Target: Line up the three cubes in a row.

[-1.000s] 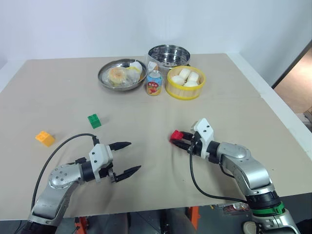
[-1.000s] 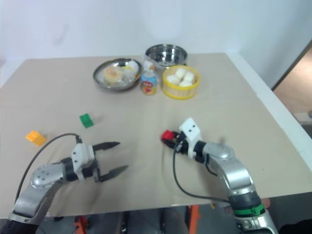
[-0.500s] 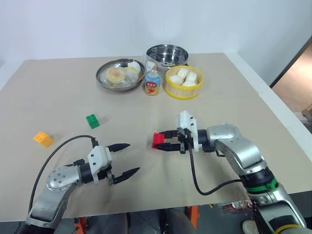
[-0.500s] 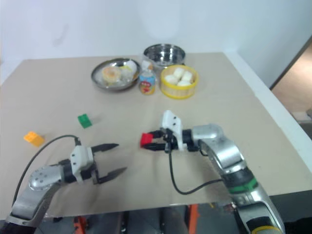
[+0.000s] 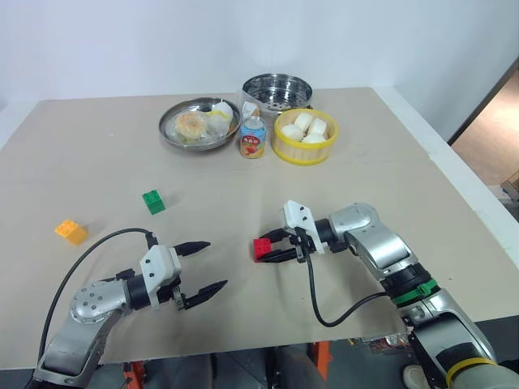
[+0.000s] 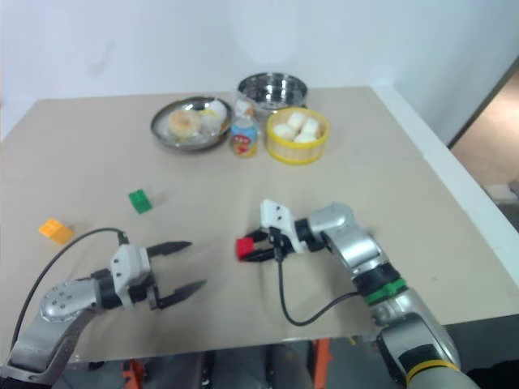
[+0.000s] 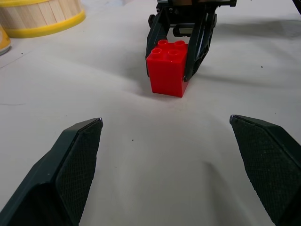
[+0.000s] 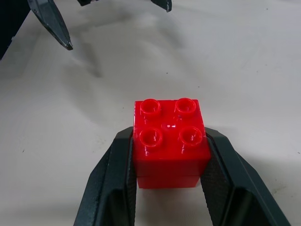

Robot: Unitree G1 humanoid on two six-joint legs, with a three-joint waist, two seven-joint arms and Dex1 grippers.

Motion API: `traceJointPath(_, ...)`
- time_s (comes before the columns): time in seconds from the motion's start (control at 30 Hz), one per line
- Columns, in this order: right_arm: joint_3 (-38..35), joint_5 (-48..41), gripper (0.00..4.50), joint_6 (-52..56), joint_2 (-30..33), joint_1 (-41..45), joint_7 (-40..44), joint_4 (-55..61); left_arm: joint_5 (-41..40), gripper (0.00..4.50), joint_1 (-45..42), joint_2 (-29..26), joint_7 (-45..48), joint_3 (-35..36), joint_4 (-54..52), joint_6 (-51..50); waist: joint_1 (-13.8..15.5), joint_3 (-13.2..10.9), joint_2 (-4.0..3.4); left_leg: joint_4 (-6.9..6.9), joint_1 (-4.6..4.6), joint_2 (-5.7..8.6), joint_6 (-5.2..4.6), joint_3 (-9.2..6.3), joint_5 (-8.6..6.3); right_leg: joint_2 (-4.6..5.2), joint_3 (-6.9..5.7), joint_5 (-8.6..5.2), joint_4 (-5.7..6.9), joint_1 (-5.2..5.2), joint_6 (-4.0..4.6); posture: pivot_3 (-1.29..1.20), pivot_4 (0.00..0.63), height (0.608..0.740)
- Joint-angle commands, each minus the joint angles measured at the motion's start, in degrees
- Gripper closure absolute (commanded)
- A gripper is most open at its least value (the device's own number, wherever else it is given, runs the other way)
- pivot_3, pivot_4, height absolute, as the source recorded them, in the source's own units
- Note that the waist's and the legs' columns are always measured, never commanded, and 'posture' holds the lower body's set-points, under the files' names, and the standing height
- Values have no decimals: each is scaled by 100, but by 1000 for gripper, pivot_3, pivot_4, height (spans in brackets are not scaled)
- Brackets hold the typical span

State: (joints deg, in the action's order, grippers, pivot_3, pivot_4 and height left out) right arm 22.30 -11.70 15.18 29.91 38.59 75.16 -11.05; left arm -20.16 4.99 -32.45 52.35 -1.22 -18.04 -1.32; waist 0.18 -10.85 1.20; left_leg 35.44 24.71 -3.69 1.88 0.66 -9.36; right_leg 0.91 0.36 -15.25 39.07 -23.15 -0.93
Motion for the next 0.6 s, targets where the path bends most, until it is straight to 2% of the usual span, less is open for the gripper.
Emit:
traceJointPath(0.03, -74, 6, 1879, 190, -92, 168, -3, 45, -26, 0, 39, -53, -72, 103, -251, 11, 0, 0, 0, 0, -1, -1, 0, 2, 0, 0, 2, 1, 0, 0, 1, 0, 150, 740)
traceJointPath(0.2, -263, -187, 111, 572, -84, 119, -62, 428, -17, 0, 91, -78, -128, 129, -293, 0, 0, 0, 0, -1, 1, -2, 0, 13, 0, -1, 14, 4, 0, -7, 1, 0, 150, 740)
traceJointPath(0.43, -914, -935, 51, 1593, 64, 50, -373, 1599, -142, 0, 205, -8, -577, 481, -352, -253, 1, 0, 0, -1, 1, -4, 0, 26, 0, -1, 28, 7, 0, -13, -4, 0, 150, 740)
traceJointPath(0.6, -1510, -1578, 51, 2123, -276, 46, -1069, 2257, -221, 0, -56, 344, -1655, 1100, -172, -827, 2, 1, 1, 1, -1, -9, 0, 35, 0, -4, 38, 15, 1, -15, -7, 0, 150, 740)
